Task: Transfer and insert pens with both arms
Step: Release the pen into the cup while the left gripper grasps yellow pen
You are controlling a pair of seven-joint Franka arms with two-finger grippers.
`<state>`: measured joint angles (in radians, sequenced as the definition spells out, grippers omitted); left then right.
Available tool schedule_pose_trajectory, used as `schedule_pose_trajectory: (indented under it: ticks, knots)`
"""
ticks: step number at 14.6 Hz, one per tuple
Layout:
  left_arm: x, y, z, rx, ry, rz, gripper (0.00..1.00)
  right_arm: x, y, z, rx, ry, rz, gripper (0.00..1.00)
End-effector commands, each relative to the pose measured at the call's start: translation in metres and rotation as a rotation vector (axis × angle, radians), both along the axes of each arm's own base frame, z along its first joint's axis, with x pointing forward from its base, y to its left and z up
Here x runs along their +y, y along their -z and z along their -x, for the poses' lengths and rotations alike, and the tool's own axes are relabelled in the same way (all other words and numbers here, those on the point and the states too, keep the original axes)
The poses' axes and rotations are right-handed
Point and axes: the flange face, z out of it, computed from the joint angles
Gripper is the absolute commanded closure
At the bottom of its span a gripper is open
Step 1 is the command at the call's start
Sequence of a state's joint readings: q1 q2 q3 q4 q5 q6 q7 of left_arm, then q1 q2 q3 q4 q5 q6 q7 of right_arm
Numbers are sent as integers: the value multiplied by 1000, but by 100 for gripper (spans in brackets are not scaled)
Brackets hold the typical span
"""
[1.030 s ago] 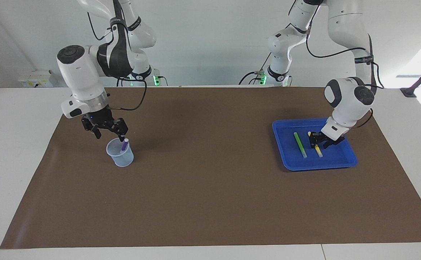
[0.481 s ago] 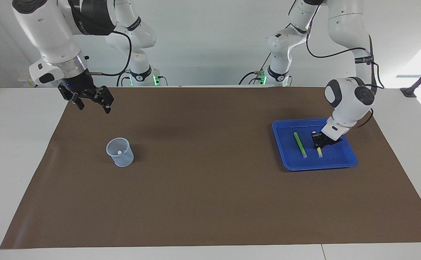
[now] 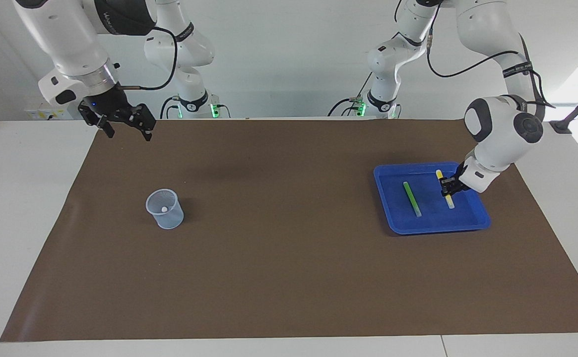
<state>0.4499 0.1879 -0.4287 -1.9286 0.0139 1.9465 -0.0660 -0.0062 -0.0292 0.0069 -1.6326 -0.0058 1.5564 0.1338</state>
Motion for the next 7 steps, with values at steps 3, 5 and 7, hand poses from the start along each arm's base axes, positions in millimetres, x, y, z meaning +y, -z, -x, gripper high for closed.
schedule_pose_trajectory:
  ticks: [3,5,7]
  knots:
    - [-54,-71,-11,138,-262,102,100,-2,-2,4,-2,-17,18,0]
    - [-75,-97,-10,184,-410,157,100,-2,-2,3,-8,-15,15,0]
    - [-105,-117,-6,237,-582,218,100,-1,-3,1,-19,-17,6,0]
